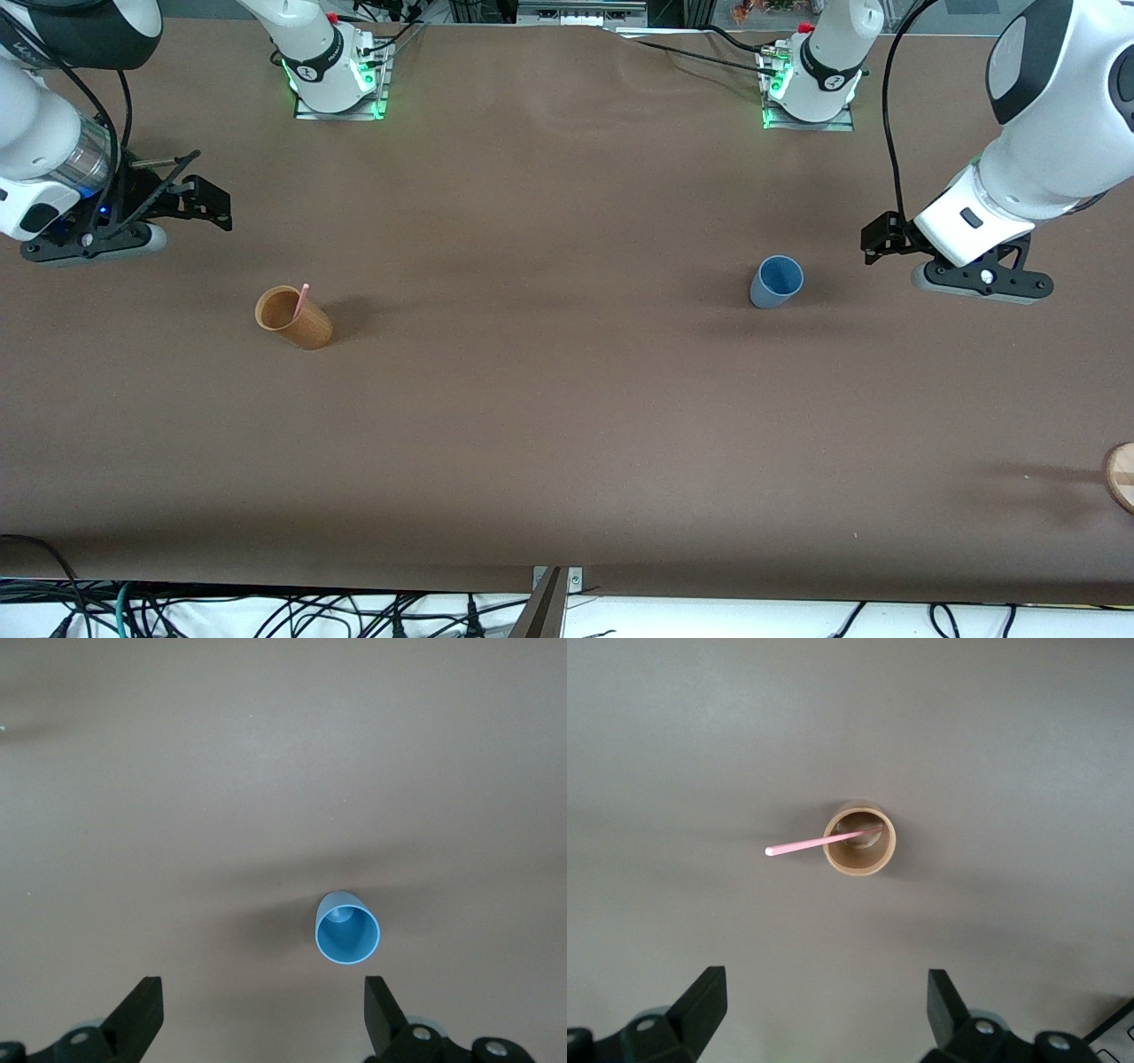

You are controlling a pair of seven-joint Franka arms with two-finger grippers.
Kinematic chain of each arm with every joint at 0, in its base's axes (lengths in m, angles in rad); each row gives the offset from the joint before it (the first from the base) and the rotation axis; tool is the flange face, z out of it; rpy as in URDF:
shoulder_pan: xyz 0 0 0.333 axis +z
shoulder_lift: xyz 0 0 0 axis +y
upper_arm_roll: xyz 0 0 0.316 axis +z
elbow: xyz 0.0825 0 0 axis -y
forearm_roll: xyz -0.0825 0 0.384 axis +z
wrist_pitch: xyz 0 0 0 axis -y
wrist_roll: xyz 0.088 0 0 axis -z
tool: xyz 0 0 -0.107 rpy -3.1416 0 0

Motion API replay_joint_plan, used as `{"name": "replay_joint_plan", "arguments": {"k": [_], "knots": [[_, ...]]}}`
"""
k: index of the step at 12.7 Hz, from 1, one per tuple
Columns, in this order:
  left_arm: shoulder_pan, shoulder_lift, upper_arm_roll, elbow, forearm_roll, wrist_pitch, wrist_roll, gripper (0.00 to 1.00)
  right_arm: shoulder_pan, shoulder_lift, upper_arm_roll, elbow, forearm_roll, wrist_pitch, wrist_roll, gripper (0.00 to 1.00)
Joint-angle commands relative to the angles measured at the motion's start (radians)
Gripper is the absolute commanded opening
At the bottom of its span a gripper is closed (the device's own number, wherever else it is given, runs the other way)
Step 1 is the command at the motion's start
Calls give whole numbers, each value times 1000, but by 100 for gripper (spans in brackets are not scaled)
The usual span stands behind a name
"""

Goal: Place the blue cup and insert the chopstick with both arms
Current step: 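Grasp the pink chopstick with the right gripper while the left gripper reaches the cup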

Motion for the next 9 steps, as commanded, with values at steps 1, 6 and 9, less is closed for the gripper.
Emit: {"name": "replay_joint_plan", "arguments": {"k": [1, 6, 9], "knots": [[5, 43, 1, 22, -10, -22, 51, 100, 1, -20, 1, -18, 13, 12, 9, 100], [-33, 126, 0, -88, 0, 96, 74, 100, 1, 9, 1, -64, 13, 83, 18, 100], [-56, 134, 0, -306, 33, 390, 75, 100, 1, 82, 43, -128, 25, 248, 78, 99]]}}
